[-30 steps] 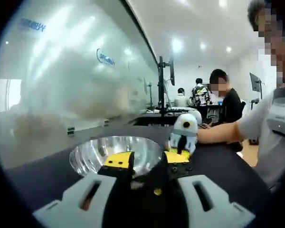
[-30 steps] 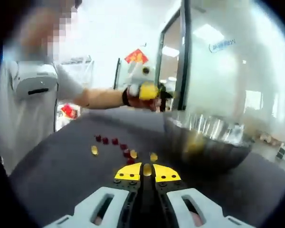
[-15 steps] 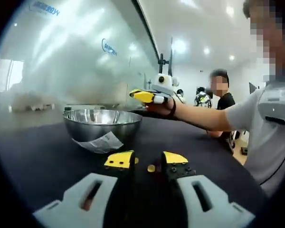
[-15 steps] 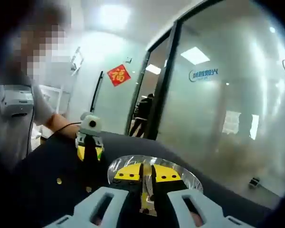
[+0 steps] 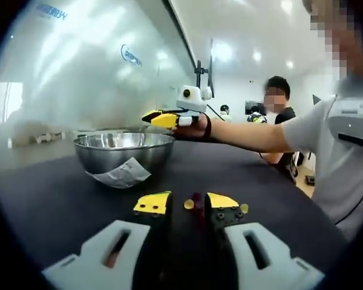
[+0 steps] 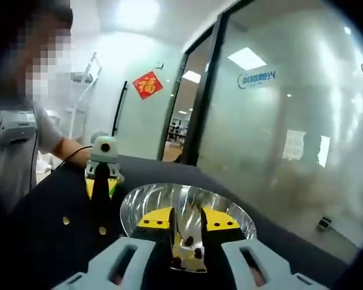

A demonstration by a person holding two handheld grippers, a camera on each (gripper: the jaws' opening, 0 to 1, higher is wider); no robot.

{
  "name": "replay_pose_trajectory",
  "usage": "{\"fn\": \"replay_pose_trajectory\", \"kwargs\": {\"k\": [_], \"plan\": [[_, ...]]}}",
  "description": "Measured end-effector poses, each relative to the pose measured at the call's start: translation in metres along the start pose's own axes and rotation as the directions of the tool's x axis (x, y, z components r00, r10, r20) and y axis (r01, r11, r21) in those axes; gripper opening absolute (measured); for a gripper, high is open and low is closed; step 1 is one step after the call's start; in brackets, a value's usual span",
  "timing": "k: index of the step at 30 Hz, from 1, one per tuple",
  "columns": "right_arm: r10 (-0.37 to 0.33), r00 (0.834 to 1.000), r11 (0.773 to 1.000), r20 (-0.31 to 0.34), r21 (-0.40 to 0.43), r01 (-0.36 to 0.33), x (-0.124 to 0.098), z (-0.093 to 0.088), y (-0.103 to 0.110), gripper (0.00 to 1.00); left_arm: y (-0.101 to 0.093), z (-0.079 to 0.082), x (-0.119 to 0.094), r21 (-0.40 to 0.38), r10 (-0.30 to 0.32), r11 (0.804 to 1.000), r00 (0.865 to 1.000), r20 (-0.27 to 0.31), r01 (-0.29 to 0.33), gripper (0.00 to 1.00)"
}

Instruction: Pick candy and put bowl

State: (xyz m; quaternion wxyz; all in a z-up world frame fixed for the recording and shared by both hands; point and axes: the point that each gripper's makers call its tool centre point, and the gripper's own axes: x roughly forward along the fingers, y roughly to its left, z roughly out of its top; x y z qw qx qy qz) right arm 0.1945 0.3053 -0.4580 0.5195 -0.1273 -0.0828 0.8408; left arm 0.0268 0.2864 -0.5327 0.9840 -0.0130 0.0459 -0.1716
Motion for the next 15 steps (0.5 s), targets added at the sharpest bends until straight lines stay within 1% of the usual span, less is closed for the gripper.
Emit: {"fn": "replay_pose_trajectory", "kwargs": {"k": [1, 2, 4, 5, 6, 8, 9, 10, 11, 12, 13, 15], "plan": [[-0.011, 1.0, 1.0, 0.016, 0.0, 0.011, -0.003, 0.004, 0.0, 0.12, 0.0, 0.0, 0.0, 0.005, 0.005, 1.0, 1.0, 0.001, -0.005, 0.16], [-0.005, 0.999, 1.0, 0.04, 0.011, 0.005, -0.009, 0.01, 0.005, 0.12, 0.001, 0.001, -0.001, 0.012, 0.008, 1.0, 1.0, 0.003, -0.008, 0.15], [0.033, 0.998, 0.999, 0.055, 0.008, -0.034, -0.018, 0.013, 0.025, 0.12, 0.001, 0.0, -0.001, 0.013, 0.007, 1.0, 1.0, 0.002, -0.007, 0.15], [0.076, 0.996, 0.997, 0.051, 0.0, -0.076, -0.023, 0.011, 0.04, 0.12, 0.001, 0.0, -0.002, 0.016, 0.007, 1.0, 1.0, 0.001, -0.007, 0.15], [0.113, 0.993, 0.994, 0.037, 0.001, -0.113, -0.029, 0.006, 0.056, 0.12, 0.001, 0.0, -0.002, 0.018, 0.006, 1.0, 1.0, 0.0, -0.006, 0.15], [0.165, 0.986, 0.986, 0.003, 0.009, -0.165, -0.043, -0.01, 0.084, 0.12, 0.002, 0.001, -0.002, 0.028, 0.015, 1.0, 1.0, 0.004, -0.015, 0.15], [0.179, 0.984, 0.984, -0.008, 0.017, -0.179, -0.047, -0.017, 0.093, 0.12, 0.004, 0.002, -0.003, 0.028, 0.025, 0.999, 1.0, 0.007, -0.025, 0.15], [0.199, 0.98, 0.98, -0.029, 0.032, -0.198, -0.053, -0.027, 0.104, 0.12, 0.006, 0.003, -0.003, 0.025, 0.032, 0.999, 0.999, 0.015, -0.032, 0.15], [0.21, 0.976, 0.977, -0.057, 0.044, -0.207, -0.058, -0.039, 0.114, 0.12, 0.005, 0.005, -0.004, 0.025, 0.035, 0.999, 0.999, 0.023, -0.035, 0.15], [0.201, 0.975, 0.979, -0.093, 0.044, -0.198, -0.063, -0.051, 0.12, 0.12, 0.005, 0.006, -0.004, 0.031, 0.039, 0.999, 0.999, 0.022, -0.04, 0.15], [0.205, 0.972, 0.979, -0.114, 0.046, -0.201, -0.066, -0.061, 0.128, 0.12, 0.003, 0.007, -0.005, 0.035, 0.04, 0.999, 0.999, 0.018, -0.041, 0.15], [0.218, 0.966, 0.974, -0.137, 0.086, -0.208, -0.073, -0.075, 0.142, 0.12, -0.004, 0.013, -0.009, 0.046, 0.04, 0.998, 0.999, 0.015, -0.041, 0.15]]}}
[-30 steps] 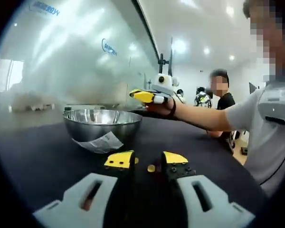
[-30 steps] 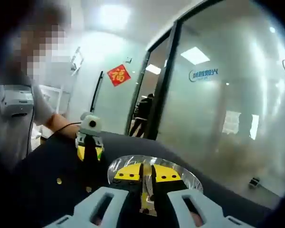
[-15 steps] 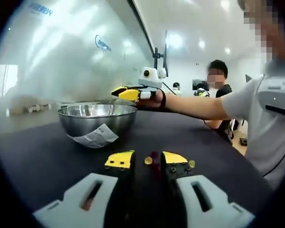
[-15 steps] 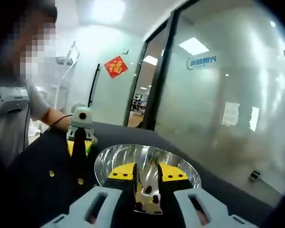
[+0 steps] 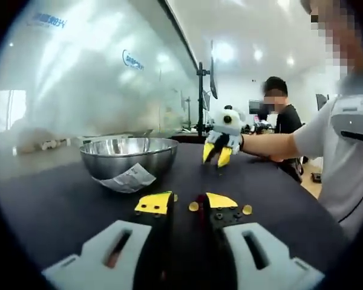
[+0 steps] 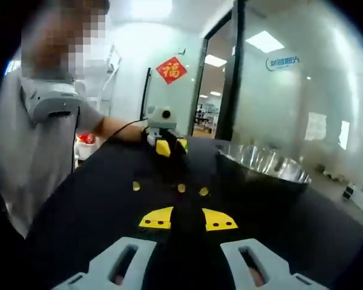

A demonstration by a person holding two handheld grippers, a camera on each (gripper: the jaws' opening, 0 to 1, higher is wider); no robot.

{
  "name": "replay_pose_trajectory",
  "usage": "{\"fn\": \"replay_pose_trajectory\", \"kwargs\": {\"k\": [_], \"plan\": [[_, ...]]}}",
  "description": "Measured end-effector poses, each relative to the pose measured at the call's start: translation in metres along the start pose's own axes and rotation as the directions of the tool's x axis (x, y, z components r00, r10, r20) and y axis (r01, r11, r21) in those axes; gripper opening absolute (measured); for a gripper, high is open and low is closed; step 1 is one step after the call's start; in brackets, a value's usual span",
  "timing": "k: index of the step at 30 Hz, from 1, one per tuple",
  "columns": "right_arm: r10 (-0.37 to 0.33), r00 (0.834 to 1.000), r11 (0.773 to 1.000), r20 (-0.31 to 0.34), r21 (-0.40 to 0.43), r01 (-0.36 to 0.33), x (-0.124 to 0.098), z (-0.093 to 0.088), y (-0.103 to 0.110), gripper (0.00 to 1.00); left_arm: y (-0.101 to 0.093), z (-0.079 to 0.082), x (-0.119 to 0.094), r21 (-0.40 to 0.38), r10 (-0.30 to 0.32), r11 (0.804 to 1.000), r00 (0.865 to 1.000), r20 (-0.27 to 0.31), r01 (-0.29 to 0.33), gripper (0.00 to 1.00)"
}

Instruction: Pick candy and put bowl

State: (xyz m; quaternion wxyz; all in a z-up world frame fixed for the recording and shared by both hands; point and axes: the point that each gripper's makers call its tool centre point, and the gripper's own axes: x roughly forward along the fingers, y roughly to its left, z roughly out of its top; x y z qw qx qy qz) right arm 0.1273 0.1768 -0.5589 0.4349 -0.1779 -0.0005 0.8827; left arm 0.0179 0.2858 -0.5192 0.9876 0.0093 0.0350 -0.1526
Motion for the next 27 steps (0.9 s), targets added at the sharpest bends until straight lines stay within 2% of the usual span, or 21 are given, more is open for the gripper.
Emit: {"fn": "replay_pose_trajectory", "kwargs": {"k": [3, 6, 8, 10, 13, 15, 17, 19, 22, 27], "plan": [[0.01, 1.0, 1.0, -0.013, 0.03, -0.01, -0.002, -0.011, 0.008, 0.12, -0.018, 0.008, -0.013, 0.002, -0.01, 1.0, 1.0, 0.022, 0.01, 0.15], [0.029, 0.999, 0.998, -0.014, 0.051, -0.029, 0.003, -0.014, 0.015, 0.12, -0.046, -0.014, -0.03, 0.068, -0.058, 0.996, 0.995, -0.085, 0.064, 0.15], [0.054, 0.998, 0.998, -0.043, 0.037, -0.053, 0.011, -0.018, 0.022, 0.12, -0.055, -0.03, -0.037, 0.047, -0.062, 0.996, 0.988, -0.144, 0.069, 0.16], [0.076, 0.996, 0.997, -0.037, 0.032, -0.075, 0.02, -0.014, 0.029, 0.12, -0.062, -0.042, -0.04, 0.024, -0.071, 0.997, 0.983, -0.168, 0.076, 0.15], [0.144, 0.989, 0.989, -0.036, 0.035, -0.143, 0.037, -0.006, 0.045, 0.13, -0.065, -0.051, -0.037, 0.041, -0.075, 0.996, 0.975, -0.209, 0.085, 0.15], [0.173, 0.984, 0.985, -0.033, 0.028, -0.172, 0.049, -0.001, 0.052, 0.13, -0.07, -0.051, -0.031, 0.008, -0.107, 0.994, 0.971, -0.212, 0.111, 0.15], [0.208, 0.978, 0.978, -0.028, 0.034, -0.207, 0.06, 0.004, 0.059, 0.13, -0.068, -0.051, -0.026, 0.013, -0.1, 0.994, 0.972, -0.212, 0.106, 0.15], [0.219, 0.975, 0.976, -0.032, 0.017, -0.218, 0.068, 0.007, 0.062, 0.13, -0.068, -0.061, -0.026, 0.026, -0.106, 0.993, 0.957, -0.269, 0.118, 0.15], [0.26, 0.965, 0.966, -0.035, 0.015, -0.259, 0.078, 0.011, 0.069, 0.14, -0.071, -0.06, -0.022, 0.016, -0.12, 0.992, 0.956, -0.267, 0.129, 0.15], [0.284, 0.958, 0.959, -0.023, 0.012, -0.284, 0.083, 0.013, 0.073, 0.14, -0.074, -0.061, -0.015, 0.008, -0.137, 0.989, 0.954, -0.268, 0.144, 0.13]]}}
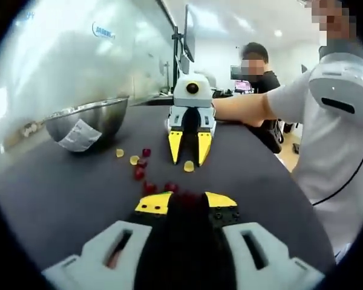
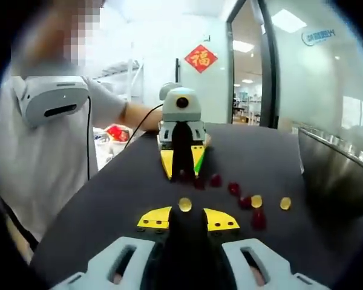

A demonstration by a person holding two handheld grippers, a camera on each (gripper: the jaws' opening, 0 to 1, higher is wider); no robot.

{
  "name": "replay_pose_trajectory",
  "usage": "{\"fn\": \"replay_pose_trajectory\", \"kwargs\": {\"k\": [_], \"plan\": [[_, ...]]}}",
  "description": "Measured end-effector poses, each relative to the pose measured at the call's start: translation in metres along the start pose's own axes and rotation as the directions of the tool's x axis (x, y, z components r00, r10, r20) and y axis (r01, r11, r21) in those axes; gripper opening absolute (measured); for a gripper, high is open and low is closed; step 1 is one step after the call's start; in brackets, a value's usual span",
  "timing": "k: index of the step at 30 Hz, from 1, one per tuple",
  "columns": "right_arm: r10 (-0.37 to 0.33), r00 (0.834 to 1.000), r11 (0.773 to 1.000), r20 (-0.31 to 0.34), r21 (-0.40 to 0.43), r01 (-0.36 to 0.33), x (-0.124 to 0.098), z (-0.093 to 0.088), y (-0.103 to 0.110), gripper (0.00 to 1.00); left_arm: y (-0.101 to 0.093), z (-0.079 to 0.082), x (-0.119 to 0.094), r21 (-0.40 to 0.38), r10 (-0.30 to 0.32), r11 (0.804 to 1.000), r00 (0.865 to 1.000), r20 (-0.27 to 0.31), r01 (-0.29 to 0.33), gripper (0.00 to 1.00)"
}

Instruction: Pick candy and put bowl

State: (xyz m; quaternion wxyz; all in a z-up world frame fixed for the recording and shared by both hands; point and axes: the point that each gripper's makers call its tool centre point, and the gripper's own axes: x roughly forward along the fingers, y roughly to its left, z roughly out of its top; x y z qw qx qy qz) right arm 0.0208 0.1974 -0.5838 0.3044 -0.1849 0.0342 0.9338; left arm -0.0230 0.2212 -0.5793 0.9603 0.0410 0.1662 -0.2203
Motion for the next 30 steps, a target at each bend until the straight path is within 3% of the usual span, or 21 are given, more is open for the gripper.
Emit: {"fn": "replay_pose_trajectory", "kwargs": {"k": [6, 10, 22, 25, 30], "plan": [[0.036, 0.999, 0.999, -0.001, -0.005, -0.036, 0.005, 0.002, 0.005, 0.13, -0.002, 0.001, 0.004, 0.005, -0.017, 1.0, 1.0, 0.0, 0.017, 0.08], [0.045, 0.999, 0.998, 0.002, -0.043, -0.045, 0.012, 0.004, 0.006, 0.04, -0.002, 0.0, 0.003, 0.018, -0.015, 1.0, 1.0, 0.003, 0.015, 0.05], [0.008, 0.999, 0.997, 0.031, -0.073, -0.006, 0.008, 0.009, 0.005, 0.03, -0.002, 0.007, -0.006, 0.029, -0.024, 0.999, 0.999, 0.036, 0.023, 0.04], [0.003, 0.998, 0.998, 0.058, -0.07, 0.001, 0.001, 0.015, 0.005, 0.03, 0.006, 0.023, -0.013, 0.032, -0.012, 0.999, 0.997, 0.081, 0.009, 0.04], [-0.023, 0.995, 0.997, 0.094, -0.076, 0.03, -0.016, 0.026, 0.002, 0.03, 0.043, 0.093, -0.028, 0.083, 0.04, 0.995, 0.969, 0.246, -0.062, 0.04]]}}
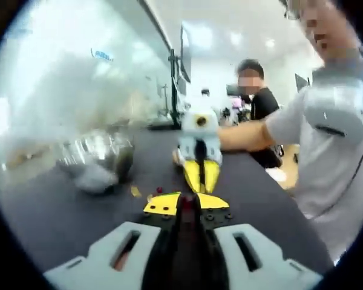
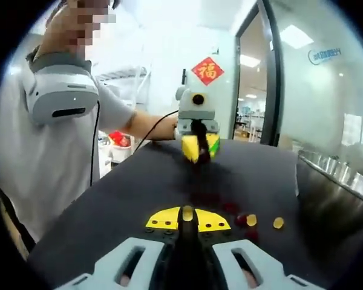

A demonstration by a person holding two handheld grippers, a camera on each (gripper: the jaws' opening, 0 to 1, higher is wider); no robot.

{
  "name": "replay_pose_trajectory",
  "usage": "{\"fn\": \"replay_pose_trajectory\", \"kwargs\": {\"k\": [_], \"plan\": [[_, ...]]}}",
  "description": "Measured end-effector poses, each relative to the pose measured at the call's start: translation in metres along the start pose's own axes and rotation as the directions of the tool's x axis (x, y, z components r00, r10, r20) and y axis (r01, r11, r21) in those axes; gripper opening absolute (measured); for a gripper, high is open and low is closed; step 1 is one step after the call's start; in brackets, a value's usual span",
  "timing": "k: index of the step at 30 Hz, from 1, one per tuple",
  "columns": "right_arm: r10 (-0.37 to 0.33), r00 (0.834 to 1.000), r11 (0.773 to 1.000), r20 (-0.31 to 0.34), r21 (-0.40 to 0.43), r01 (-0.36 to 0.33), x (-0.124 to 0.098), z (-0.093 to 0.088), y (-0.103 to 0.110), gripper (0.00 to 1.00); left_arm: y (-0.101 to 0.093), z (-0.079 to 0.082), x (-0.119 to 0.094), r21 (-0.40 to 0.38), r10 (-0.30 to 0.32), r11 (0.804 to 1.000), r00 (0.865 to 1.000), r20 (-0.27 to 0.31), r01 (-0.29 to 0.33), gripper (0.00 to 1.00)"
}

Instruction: Pick candy and put bowl

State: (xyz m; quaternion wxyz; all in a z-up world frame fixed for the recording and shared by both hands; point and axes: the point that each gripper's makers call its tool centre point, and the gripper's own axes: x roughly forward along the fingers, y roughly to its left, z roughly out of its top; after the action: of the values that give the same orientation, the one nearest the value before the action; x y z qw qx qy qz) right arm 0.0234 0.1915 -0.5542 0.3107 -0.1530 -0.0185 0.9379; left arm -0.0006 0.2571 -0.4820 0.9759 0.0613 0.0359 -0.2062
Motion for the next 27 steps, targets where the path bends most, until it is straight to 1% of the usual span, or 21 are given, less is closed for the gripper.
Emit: {"fn": "replay_pose_trajectory", "kwargs": {"k": [1, 2, 3, 4, 5, 6, 7, 8, 10, 12, 13, 14, 15, 17, 18, 20, 23, 25, 26, 27], "plan": [[-0.009, 1.0, 1.0, -0.014, -0.014, 0.009, -0.007, 0.002, -0.002, 0.03, 0.013, 0.013, 0.001, 0.018, 0.017, 1.0, 0.999, 0.034, -0.017, 0.04], [-0.011, 1.0, 1.0, -0.016, -0.014, 0.011, -0.012, 0.005, -0.003, 0.03, 0.029, 0.026, 0.003, -0.001, 0.021, 1.0, 0.997, 0.071, -0.021, 0.04], [-0.018, 1.0, 1.0, -0.013, -0.006, 0.018, -0.02, 0.009, -0.006, 0.03, 0.044, 0.033, 0.004, -0.026, 0.038, 0.999, 0.994, 0.1, -0.035, 0.04], [-0.038, 0.999, 0.999, 0.005, -0.005, 0.038, -0.029, 0.014, -0.01, 0.03, 0.06, 0.04, 0.006, -0.06, 0.059, 0.997, 0.989, 0.133, -0.052, 0.04], [-0.073, 0.997, 0.997, 0.017, -0.016, 0.074, -0.038, 0.019, -0.016, 0.03, 0.075, 0.046, 0.007, -0.087, 0.085, 0.994, 0.983, 0.161, -0.071, 0.04], [-0.093, 0.995, 0.996, 0.021, -0.016, 0.093, -0.047, 0.021, -0.018, 0.03, 0.087, 0.049, 0.011, -0.096, 0.094, 0.992, 0.982, 0.166, -0.079, 0.04], [-0.114, 0.993, 0.993, 0.03, -0.016, 0.114, -0.055, 0.023, -0.02, 0.03, 0.094, 0.049, 0.016, -0.078, 0.089, 0.994, 0.984, 0.152, -0.078, 0.04], [-0.137, 0.99, 0.99, 0.042, -0.01, 0.138, -0.062, 0.026, -0.023, 0.03, 0.107, 0.047, 0.021, -0.051, 0.109, 0.993, 0.986, 0.124, -0.104, 0.04], [-0.167, 0.984, 0.986, 0.057, 0.005, 0.167, -0.074, 0.027, -0.025, 0.03, 0.127, 0.043, 0.035, -0.017, 0.141, 0.99, 0.985, 0.097, -0.14, 0.04], [-0.191, 0.979, 0.982, 0.065, 0.013, 0.19, -0.082, 0.025, -0.027, 0.03, 0.139, 0.027, 0.05, 0.023, 0.148, 0.989, 0.989, 0.021, -0.149, 0.04], [-0.202, 0.977, 0.979, 0.066, 0.016, 0.202, -0.084, 0.023, -0.027, 0.03, 0.143, 0.02, 0.057, 0.024, 0.157, 0.987, 0.988, 0.007, -0.157, 0.04], [-0.209, 0.976, 0.978, 0.065, 0.02, 0.208, -0.086, 0.021, -0.028, 0.03, 0.147, 0.016, 0.061, 0.032, 0.17, 0.985, 0.985, -0.006, -0.17, 0.05], [-0.216, 0.974, 0.976, 0.068, 0.023, 0.215, -0.088, 0.02, -0.027, 0.03, 0.147, 0.009, 0.068, 0.041, 0.17, 0.985, 0.985, -0.018, -0.17, 0.07], [-0.224, 0.972, 0.974, 0.074, 0.028, 0.223, -0.091, 0.018, -0.028, 0.03, 0.139, 0.003, 0.074, 0.036, 0.131, 0.991, 0.991, -0.029, -0.13, 0.13], [-0.228, 0.971, 0.974, 0.076, 0.03, 0.226, -0.092, 0.017, -0.028, 0.03, 0.135, 0.0, 0.076, 0.039, 0.115, 0.993, 0.993, -0.038, -0.113, 0.14], [-0.229, 0.97, 0.973, 0.078, 0.038, 0.227, -0.093, 0.014, -0.031, 0.03, 0.131, 0.0, 0.076, 0.032, 0.104, 0.994, 0.994, -0.036, -0.103, 0.14], [-0.241, 0.967, 0.97, 0.083, 0.039, 0.239, -0.093, 0.014, -0.038, 0.03, 0.129, 0.004, 0.07, 0.027, 0.104, 0.994, 0.994, -0.024, -0.103, 0.14], [-0.264, 0.959, 0.965, 0.107, 0.037, 0.261, -0.096, 0.021, -0.048, 0.03, 0.128, 0.012, 0.062, 0.01, 0.106, 0.994, 0.994, 0.006, -0.106, 0.14], [-0.274, 0.955, 0.962, 0.109, 0.031, 0.273, -0.098, 0.024, -0.053, 0.03, 0.126, 0.016, 0.057, 0.007, 0.108, 0.994, 0.994, 0.014, -0.108, 0.14], [-0.296, 0.949, 0.955, 0.11, 0.014, 0.296, -0.101, 0.03, -0.062, 0.03, 0.123, 0.021, 0.051, 0.004, 0.11, 0.994, 0.993, 0.031, -0.11, 0.14]]}}
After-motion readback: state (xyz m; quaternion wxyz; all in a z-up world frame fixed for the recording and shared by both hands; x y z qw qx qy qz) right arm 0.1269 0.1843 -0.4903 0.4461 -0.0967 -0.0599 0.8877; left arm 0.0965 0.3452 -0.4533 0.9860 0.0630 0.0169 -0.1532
